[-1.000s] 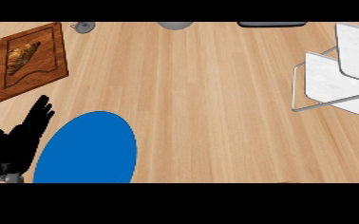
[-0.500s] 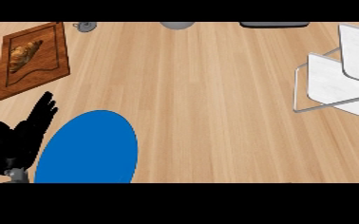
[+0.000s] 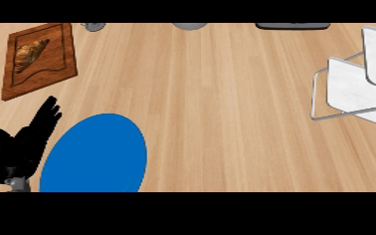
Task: Pick the eggplant from the placemat and place it in the tiered shelf
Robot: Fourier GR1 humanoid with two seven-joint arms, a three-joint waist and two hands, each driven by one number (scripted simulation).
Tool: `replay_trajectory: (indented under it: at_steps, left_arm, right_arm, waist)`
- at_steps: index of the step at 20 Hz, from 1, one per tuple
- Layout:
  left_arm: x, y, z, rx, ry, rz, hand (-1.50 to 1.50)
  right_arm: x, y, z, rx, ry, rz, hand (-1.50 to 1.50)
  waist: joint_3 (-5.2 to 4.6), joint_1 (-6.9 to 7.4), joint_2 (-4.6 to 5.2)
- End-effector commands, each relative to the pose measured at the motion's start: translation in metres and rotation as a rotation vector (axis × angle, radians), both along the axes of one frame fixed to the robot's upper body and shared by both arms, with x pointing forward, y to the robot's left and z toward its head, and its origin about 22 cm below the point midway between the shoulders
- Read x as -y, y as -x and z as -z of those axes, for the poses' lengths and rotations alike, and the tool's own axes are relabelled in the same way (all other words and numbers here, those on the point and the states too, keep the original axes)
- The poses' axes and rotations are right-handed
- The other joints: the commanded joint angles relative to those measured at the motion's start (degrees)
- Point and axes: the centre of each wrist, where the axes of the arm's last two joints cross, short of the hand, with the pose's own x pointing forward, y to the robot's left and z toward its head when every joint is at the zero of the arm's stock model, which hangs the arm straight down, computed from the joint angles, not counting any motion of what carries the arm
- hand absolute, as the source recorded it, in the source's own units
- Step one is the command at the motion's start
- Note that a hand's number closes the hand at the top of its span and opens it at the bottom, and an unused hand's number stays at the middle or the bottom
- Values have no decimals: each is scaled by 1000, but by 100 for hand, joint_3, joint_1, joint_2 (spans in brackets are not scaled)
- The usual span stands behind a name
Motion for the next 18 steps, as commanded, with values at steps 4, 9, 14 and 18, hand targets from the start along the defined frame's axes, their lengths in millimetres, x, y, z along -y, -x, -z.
replay_trajectory:
  at_steps: [4,9,14,18]
  left_arm:
    - [9,-14,2,10,-1,3,0]
    - [-4,-5,4,-12,-5,14,0]
    - [5,-12,-5,-12,3,16,0]
    - [4,8,2,-4,-2,17,0]
  right_arm:
    - [4,-30,-24,-21,40,76,150]
    - [34,-60,-23,-44,89,133,150]
    - [31,-90,19,-47,128,146,150]
    - [53,-101,43,-42,71,159,150]
  waist:
    - [5,37,20]
    - [7,81,32]
    - [10,71,27]
    - [11,32,12]
